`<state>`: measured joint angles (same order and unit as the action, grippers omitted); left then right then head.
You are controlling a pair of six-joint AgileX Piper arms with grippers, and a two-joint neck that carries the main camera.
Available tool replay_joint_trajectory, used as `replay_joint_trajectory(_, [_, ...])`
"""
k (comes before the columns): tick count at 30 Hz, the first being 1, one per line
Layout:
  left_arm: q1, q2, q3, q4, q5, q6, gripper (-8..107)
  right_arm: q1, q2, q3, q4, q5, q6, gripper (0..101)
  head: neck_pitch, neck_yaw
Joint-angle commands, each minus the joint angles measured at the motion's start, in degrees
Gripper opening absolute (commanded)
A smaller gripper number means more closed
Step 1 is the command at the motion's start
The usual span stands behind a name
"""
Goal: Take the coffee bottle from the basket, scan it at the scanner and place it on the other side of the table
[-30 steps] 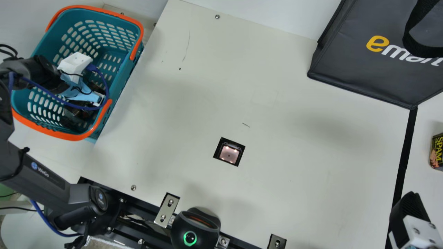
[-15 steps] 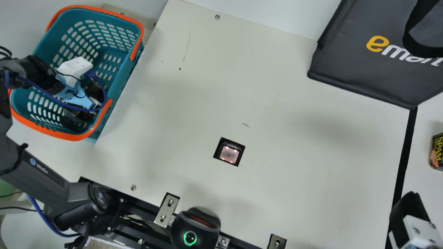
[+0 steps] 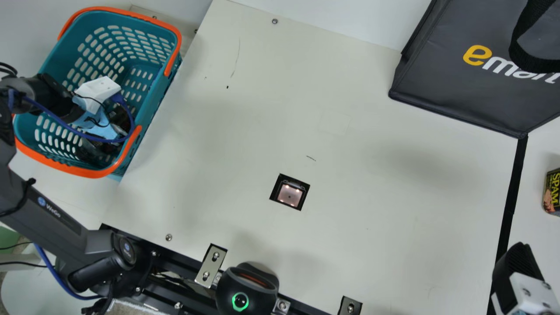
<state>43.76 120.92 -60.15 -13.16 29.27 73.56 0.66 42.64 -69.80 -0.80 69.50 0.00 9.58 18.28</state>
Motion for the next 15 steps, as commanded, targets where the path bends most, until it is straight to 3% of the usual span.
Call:
replay_joint_trajectory(1, [-0.09,-0.43,0.12,-0.7,-0.08,0.14,30,0.0,0.0,0.0,0.0,0.0,0.0,95,-1.66,0.14])
replay_joint_trajectory(7, [-0.54,-2.79,0.65,-3.01,0.4,-0.76,-8,0.0,0.0,0.0,0.0,0.0,0.0,95,-1.66,0.14])
replay_joint_trajectory(15, [-1.83,-7.2,2.47,-3.56,-0.46,-5.32,-8,0.0,0.0,0.0,0.0,0.0,0.0,95,-1.66,0.14])
